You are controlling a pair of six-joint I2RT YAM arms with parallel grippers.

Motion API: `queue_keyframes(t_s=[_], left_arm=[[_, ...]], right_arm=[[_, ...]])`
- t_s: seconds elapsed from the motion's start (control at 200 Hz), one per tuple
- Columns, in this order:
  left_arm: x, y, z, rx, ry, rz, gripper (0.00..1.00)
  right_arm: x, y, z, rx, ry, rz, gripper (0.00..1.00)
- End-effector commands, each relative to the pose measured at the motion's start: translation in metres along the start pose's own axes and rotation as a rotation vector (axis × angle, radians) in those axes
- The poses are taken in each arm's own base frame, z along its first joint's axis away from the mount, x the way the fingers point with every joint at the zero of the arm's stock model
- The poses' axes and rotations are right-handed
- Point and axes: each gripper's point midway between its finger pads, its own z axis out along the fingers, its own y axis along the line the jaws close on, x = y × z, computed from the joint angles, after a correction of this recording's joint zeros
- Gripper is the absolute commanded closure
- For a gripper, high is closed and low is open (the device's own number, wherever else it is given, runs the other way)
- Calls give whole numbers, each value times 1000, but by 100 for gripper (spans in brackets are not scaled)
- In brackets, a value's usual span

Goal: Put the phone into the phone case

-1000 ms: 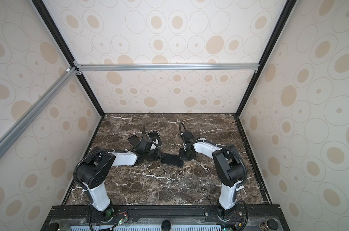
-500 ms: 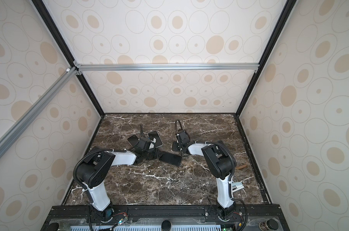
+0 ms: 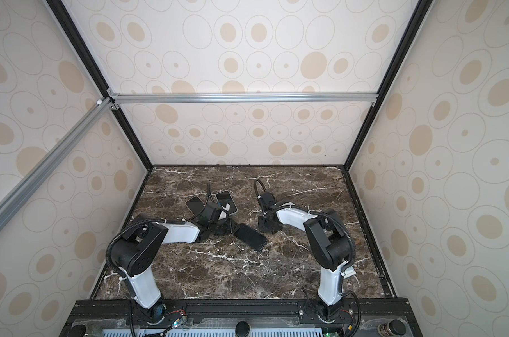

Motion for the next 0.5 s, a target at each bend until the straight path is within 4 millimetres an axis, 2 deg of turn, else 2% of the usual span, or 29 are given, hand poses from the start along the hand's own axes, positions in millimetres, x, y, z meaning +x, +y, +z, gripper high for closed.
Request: queue_keyframes(t_s=[0.0, 0.24, 0.495], left_arm=[[1, 1, -7, -11, 0, -2, 79], [2, -4, -7, 10, 10, -2, 78], [7, -3, -6, 14, 25, -14, 78]], right_arm=[[25, -7, -23, 24, 88, -2, 85], [48, 4, -38, -117, 71, 91, 84], [58, 10, -17, -159, 108, 135, 85]])
